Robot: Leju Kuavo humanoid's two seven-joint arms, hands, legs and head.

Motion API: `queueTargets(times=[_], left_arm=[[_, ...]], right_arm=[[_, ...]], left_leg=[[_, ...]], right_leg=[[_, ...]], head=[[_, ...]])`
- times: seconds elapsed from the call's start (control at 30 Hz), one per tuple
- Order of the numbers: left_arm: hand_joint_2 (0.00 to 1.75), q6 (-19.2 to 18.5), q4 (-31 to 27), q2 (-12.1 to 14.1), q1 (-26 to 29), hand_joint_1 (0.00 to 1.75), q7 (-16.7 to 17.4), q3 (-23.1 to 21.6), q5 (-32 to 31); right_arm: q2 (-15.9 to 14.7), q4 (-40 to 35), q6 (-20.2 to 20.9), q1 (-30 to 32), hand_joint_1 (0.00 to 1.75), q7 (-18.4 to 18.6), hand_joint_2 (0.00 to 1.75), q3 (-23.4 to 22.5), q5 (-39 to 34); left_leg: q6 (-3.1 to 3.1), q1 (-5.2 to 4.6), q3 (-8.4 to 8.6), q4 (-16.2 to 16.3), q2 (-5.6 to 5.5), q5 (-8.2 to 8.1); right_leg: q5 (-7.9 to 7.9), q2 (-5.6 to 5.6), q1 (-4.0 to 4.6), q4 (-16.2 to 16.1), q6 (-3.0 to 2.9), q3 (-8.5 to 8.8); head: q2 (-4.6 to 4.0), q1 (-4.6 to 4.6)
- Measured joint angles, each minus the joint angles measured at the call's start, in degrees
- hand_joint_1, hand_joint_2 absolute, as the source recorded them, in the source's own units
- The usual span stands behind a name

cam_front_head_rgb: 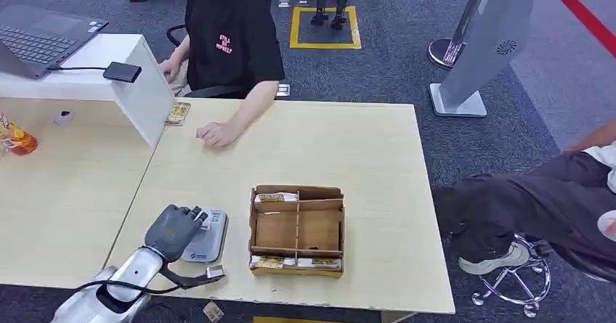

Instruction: Pass the card to the sensor for recognition and then transmit it.

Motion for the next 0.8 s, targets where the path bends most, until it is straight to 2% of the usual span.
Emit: queueTargets(times=[0.13,0.17,0.23,0.37,0.43,0.53,0.67,0.8], left_arm=[[1.75,5.92,0.0,-0.53,0.32,1.75,1.95,0.0,-1.14],[1.75,8.98,-0.02,-0.83,0.6,1.75,2.73,0.0,-1.85],[1.75,12.65,-0.24,-1.38,1.33,1.75,3.8,0.0,-3.03],[1.75,18.39,-1.36,-2.27,2.38,1.75,6.3,0.02,-4.79],[1.75,20.62,-2.03,-2.43,2.48,1.75,8.79,0.0,-4.96],[1.75,22.81,-3.3,-2.43,2.37,1.75,12.7,-0.07,-5.03],[1.75,23.09,-4.85,-2.34,1.77,1.75,17.82,-1.71,-5.05],[1.75,23.24,-5.88,-2.25,0.73,1.75,20.99,-3.85,-5.07]], right_arm=[[0.0,0.0,-0.28,-0.01,0.0,0.0,0.0,0.0,-0.04],[0.0,0.0,-0.37,0.0,0.0,0.0,0.0,0.0,-0.07],[0.0,0.0,-0.44,0.01,0.0,0.0,0.0,0.0,-0.04],[0.0,0.0,-0.72,0.0,0.0,0.0,0.0,0.0,0.02],[0.0,0.0,-0.92,0.0,0.0,0.0,0.0,0.0,0.07],[0.0,0.0,-1.01,-0.01,0.0,0.0,0.0,0.0,0.24],[0.0,0.0,-1.01,-0.01,0.0,0.0,0.0,0.0,0.39],[0.0,0.0,-1.01,-0.01,0.0,0.0,0.0,0.0,0.48]], left_leg=[[0.0,0.0,-0.01,0.0,0.0,0.0],[0.0,-0.01,-0.01,0.0,0.0,0.0],[0.0,-0.01,-0.01,0.01,0.0,0.0],[0.0,-0.01,-0.02,0.01,0.0,-0.01],[0.0,-0.01,-0.02,0.01,0.0,-0.01],[0.0,0.0,-0.01,0.01,0.0,-0.01],[0.0,0.0,-0.01,0.01,0.0,0.0],[0.0,0.0,-0.01,0.01,0.0,0.0]], right_leg=[[0.0,0.0,0.0,0.0,0.0,0.0],[0.0,0.0,-0.01,0.0,0.0,0.0],[0.0,0.01,-0.01,0.0,0.0,-0.01],[-0.01,0.0,-0.01,-0.01,0.01,-0.02],[-0.01,0.0,0.0,-0.01,0.0,-0.02],[0.0,0.0,0.0,-0.01,0.0,-0.02],[0.0,0.0,0.0,0.0,0.0,-0.02],[0.01,0.0,0.0,0.0,0.0,-0.02]], head=[[0.0,0.0],[0.0,-0.02],[0.0,0.02],[0.0,0.0],[0.0,0.0],[0.0,-0.02],[0.0,0.0],[0.0,0.0]])
